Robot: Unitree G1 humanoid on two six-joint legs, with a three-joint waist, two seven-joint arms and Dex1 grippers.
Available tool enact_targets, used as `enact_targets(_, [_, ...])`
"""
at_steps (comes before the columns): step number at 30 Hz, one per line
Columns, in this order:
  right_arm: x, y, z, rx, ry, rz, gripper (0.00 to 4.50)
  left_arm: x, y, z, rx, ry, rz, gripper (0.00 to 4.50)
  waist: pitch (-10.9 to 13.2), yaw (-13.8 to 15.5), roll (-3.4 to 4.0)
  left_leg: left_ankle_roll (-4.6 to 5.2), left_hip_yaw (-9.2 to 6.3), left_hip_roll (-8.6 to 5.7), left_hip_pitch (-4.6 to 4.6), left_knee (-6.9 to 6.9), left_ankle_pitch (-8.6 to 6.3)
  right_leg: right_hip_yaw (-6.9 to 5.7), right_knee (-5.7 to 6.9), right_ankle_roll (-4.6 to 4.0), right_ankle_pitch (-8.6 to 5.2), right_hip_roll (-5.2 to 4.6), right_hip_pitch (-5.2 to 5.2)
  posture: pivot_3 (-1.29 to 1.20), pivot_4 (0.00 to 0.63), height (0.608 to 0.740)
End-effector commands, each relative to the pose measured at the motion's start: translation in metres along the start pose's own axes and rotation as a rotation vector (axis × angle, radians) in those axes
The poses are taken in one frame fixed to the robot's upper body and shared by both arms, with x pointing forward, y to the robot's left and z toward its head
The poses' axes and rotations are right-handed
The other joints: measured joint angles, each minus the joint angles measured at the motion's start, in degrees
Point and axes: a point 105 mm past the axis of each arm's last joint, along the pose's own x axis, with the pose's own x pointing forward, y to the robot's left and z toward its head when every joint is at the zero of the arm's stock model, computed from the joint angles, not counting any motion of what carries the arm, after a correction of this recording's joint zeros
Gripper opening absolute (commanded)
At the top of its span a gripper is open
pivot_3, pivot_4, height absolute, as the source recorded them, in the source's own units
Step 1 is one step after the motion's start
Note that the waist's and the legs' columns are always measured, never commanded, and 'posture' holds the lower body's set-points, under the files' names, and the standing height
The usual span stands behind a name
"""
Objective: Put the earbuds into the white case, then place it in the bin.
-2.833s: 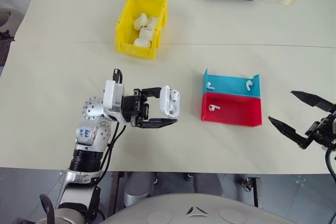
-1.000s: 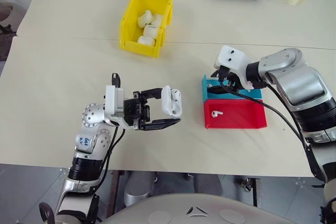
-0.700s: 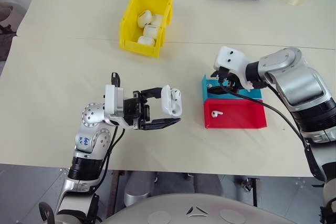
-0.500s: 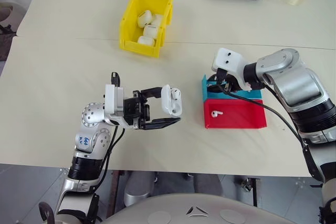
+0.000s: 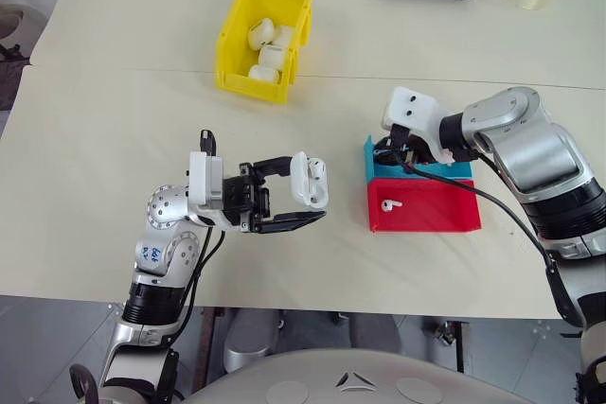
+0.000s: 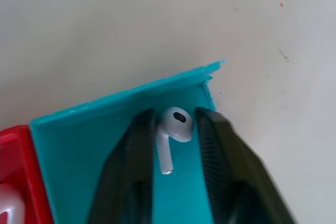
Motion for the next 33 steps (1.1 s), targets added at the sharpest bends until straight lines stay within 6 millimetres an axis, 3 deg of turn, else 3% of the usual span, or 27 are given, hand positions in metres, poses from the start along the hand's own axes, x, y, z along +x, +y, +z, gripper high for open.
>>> enact_targets(1, [-0.002, 0.002, -0.001, -0.009, 0.004, -0.002, 0.51, 0.004, -0.002, 0.011, 0.052, -0.018, -0.023, 2.76, 0.00, 0.00, 0.00, 0.00, 0.00, 0.00, 0.00, 0.00, 0.00, 0.00, 0.00, 0.00, 0.00, 0.00, 0.00, 0.00, 0.150, 0.740])
enact_targets(8, [-0.017, -0.007, 0.009, 0.009, -0.090, -0.077, 0.51, 0.005, -0.001, 0.010, 0.046, -0.019, -0.029, 2.76, 0.00, 0.11, 0.00, 0.00, 0.00, 0.00, 0.00, 0.01, 0.00, 0.00, 0.00, 0.00, 0.00, 0.00, 0.00, 0.00, 0.150, 0.740])
enact_targets(12, [-0.044, -0.014, 0.029, 0.004, -0.321, -0.136, 0.51, 0.005, 0.000, 0.009, 0.041, -0.019, -0.034, 2.76, 0.00, 0.09, 0.00, 0.00, 0.00, -0.02, -0.01, 0.00, 0.00, 0.00, 0.01, 0.00, 0.00, 0.00, 0.00, 0.00, 0.150, 0.740])
enact_targets(15, [-0.076, -0.003, 0.039, -0.007, -0.581, -0.129, 0.51, 0.006, 0.004, 0.008, 0.033, -0.019, -0.032, 2.76, 0.00, 0.32, 0.00, 0.00, -0.04, -0.02, -0.01, -0.02, 0.00, -0.05, 0.02, 0.01, 0.00, 0.01, 0.02, 0.00, 0.150, 0.740])
enact_targets(20, [-0.097, 0.021, 0.047, 0.075, -0.827, -0.078, 0.51, 0.006, 0.008, 0.008, 0.023, -0.025, -0.023, 2.76, 0.00, 0.17, 0.00, 0.02, -0.07, -0.03, 0.02, -0.01, -0.01, -0.06, 0.00, 0.03, 0.02, 0.03, 0.12, 0.00, 0.150, 0.740])
enact_targets(23, [-0.114, 0.040, 0.067, 0.148, -1.109, -0.059, 0.51, 0.009, 0.014, 0.008, 0.010, -0.031, -0.012, 2.76, 0.00, 0.02, 0.00, 0.01, -0.05, 0.01, 0.08, 0.02, -0.01, -0.02, 0.03, 0.03, 0.02, 0.03, 0.14, 0.00, 0.150, 0.740])
enact_targets(26, [-0.116, 0.053, 0.081, 0.260, -1.264, -0.036, 0.51, 0.009, 0.018, 0.007, -0.008, -0.033, 0.000, 2.76, 0.01, -0.05, 0.02, -0.02, -0.05, 0.07, 0.10, 0.00, 0.00, -0.02, 0.07, 0.03, 0.02, 0.06, 0.13, 0.00, 0.150, 0.740])
enact_targets(33, [-0.100, 0.082, 0.101, 0.350, -1.397, 0.018, 0.51, 0.014, 0.028, 0.012, -0.032, -0.051, 0.007, 2.76, 0.01, 0.14, 0.02, 0.00, -0.09, -0.05, 0.09, 0.00, 0.00, 0.01, 0.10, 0.03, 0.02, 0.07, 0.12, 0.00, 0.150, 0.740])
